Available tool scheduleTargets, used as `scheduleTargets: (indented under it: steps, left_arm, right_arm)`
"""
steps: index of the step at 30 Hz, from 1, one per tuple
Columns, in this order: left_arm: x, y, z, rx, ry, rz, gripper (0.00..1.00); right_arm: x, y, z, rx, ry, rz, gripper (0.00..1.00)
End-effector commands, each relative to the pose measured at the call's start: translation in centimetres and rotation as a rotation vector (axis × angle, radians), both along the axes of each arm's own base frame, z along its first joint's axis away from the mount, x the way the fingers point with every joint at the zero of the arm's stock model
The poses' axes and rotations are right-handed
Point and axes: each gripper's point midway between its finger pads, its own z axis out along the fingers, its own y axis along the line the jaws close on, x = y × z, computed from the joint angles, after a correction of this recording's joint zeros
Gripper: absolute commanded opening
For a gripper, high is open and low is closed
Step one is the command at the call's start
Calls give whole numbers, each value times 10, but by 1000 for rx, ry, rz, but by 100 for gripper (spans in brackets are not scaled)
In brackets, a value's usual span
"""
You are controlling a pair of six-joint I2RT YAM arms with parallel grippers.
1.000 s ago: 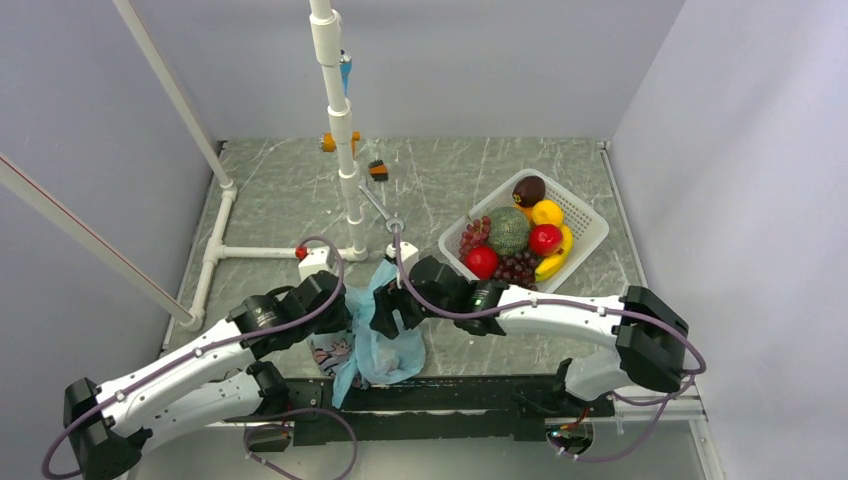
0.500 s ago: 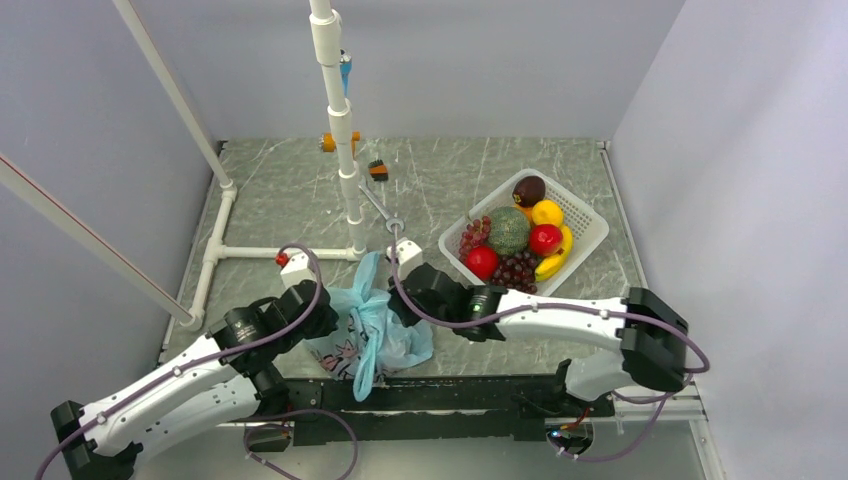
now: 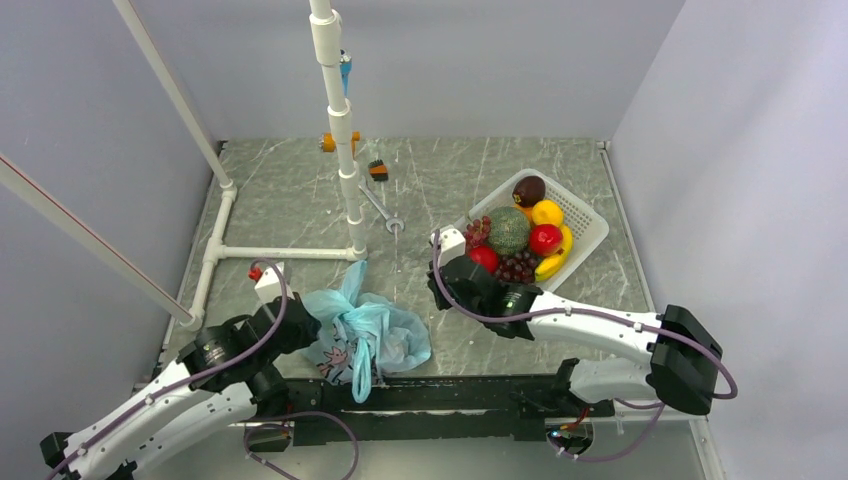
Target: Take the fake fruits out of the plastic bag
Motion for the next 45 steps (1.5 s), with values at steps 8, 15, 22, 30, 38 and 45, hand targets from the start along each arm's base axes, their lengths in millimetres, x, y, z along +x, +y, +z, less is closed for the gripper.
scheduleTargets:
  steps: [8,15,22,30,38,45]
  left_arm:
    - [-3,-7,-6,29,31,-60,0]
    - [-3,-8,-10,27,30,-60,0]
    - [-2,-3,-5,-9,1,-29,0]
    - [-3,-3,-5,-19,-1,-24,0]
    - [-3,4,-5,-2,4,14,0]
    - [-3,15,1,-30,-20,82,0]
  right_arm:
    - [-53,69,72,110,-72,355,31]
    - [-89,118,71,21,-91,480,55]
    - [-89,134,35,-114,-53,450,60]
    - [-79,131,16,-165,-50,373,39]
    - [-58,95,53,-39,-151,255,19]
    - [-19,46,45,36,-86,141,5]
